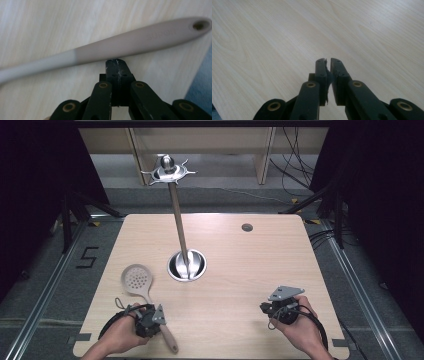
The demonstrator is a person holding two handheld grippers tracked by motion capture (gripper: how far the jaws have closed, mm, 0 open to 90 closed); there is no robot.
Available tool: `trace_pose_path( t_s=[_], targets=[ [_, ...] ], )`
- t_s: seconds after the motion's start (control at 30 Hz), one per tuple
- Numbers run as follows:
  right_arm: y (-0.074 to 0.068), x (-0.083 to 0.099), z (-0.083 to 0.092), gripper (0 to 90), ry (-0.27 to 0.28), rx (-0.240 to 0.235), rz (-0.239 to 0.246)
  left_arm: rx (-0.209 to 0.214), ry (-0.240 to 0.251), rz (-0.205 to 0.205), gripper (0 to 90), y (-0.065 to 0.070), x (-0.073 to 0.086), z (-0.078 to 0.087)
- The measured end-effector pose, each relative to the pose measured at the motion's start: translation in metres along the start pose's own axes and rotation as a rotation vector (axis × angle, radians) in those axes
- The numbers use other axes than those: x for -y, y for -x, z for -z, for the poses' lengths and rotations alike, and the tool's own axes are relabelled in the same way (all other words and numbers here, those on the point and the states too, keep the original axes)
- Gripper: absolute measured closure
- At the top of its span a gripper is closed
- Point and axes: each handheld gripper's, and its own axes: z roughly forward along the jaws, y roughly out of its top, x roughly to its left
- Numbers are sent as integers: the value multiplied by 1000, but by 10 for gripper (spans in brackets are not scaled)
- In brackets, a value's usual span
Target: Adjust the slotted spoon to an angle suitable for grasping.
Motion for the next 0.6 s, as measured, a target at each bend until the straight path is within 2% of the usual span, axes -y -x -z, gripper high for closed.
trace_pose_path(
  t_s=[0.03,0.1,0.13,0.2,0.23,0.27,0.33,0.37,0.4,0.43,0.47,0.5,0.53,0.57,0.6],
  targets=[
    [0,0,0,844,1,-3,-1,4,40,38,892,1,-5,-4],
    [0,0,0,843,2,-2,-1,-1,44,24,892,-4,-19,-8],
    [0,0,0,842,-1,-3,0,-5,41,2,892,-6,-24,-9],
    [1,0,0,842,4,-2,-1,-2,43,7,891,-8,-27,-10],
    [-1,1,0,837,-3,-9,-22,-5,22,-35,891,-13,-35,-10],
    [0,1,0,836,-3,-10,-22,-5,22,-35,889,-13,-35,-10],
    [0,1,0,834,-2,-10,-22,-6,30,-67,879,-15,-40,-6],
    [0,1,-1,826,11,-2,-20,-5,40,-100,829,-18,-45,0],
    [0,1,-1,826,11,-2,-20,-5,40,-100,790,-18,-45,0],
    [0,1,0,816,-2,-12,-21,-6,27,-131,724,-22,-49,6],
    [0,1,0,816,-2,-12,-21,-6,27,-131,684,-22,-49,6],
    [0,1,0,806,-6,-14,-27,-28,17,-176,619,-30,-52,11],
    [0,1,0,806,-6,-14,-27,-28,17,-176,586,-30,-52,11],
    [0,1,-1,803,-6,-15,-27,-16,-12,-206,586,-36,-53,12],
    [1,1,0,800,-6,-13,-14,-7,-32,-219,541,-41,-53,11]
  ],
)
